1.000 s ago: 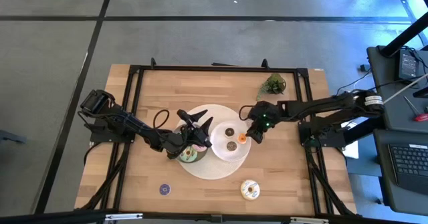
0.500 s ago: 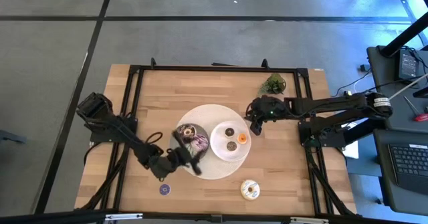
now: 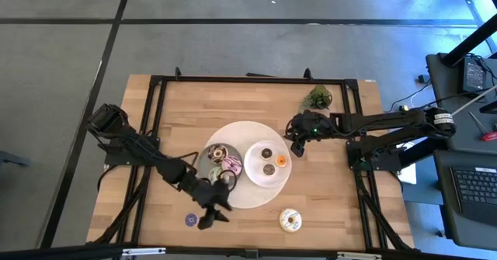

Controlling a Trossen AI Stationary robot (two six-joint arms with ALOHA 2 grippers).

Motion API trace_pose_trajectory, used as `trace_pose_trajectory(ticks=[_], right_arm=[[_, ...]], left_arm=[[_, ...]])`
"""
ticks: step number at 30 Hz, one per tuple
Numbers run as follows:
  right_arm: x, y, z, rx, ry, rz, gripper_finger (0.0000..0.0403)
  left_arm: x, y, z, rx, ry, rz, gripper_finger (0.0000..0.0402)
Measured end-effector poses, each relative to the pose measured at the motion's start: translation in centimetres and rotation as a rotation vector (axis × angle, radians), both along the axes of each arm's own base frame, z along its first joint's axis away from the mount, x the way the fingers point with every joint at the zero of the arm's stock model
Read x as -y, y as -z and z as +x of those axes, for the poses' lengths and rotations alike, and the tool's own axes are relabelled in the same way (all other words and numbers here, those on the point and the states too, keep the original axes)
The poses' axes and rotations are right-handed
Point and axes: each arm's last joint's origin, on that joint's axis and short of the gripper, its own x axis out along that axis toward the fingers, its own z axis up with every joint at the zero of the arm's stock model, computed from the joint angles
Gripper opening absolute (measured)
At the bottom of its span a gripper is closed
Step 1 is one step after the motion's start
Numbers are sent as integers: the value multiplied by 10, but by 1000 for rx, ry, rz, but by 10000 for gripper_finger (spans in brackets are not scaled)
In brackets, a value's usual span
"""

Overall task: Pick & Place donuts
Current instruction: Put the small violet donut on the white plate

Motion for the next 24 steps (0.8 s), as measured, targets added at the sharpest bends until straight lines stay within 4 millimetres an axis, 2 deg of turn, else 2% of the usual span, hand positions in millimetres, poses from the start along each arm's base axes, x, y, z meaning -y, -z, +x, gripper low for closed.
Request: trace_pose_trajectory(ticks=[4,9,13,18,24], right_arm=[[0,0,0,-1,0,0,127],[0,0,0,-1,1,0,127],[0,0,0,5,5,3,127],[0,-3,3,48,21,16,127],[1,-6,5,94,37,23,126]], left_arm=[[-12,11,-10,-302,-217,-91,191],[-4,20,-27,-458,-250,-66,190],[5,24,-41,-539,-281,-41,191],[8,29,-57,-584,-328,88,189],[20,26,-67,-607,-264,106,192]])
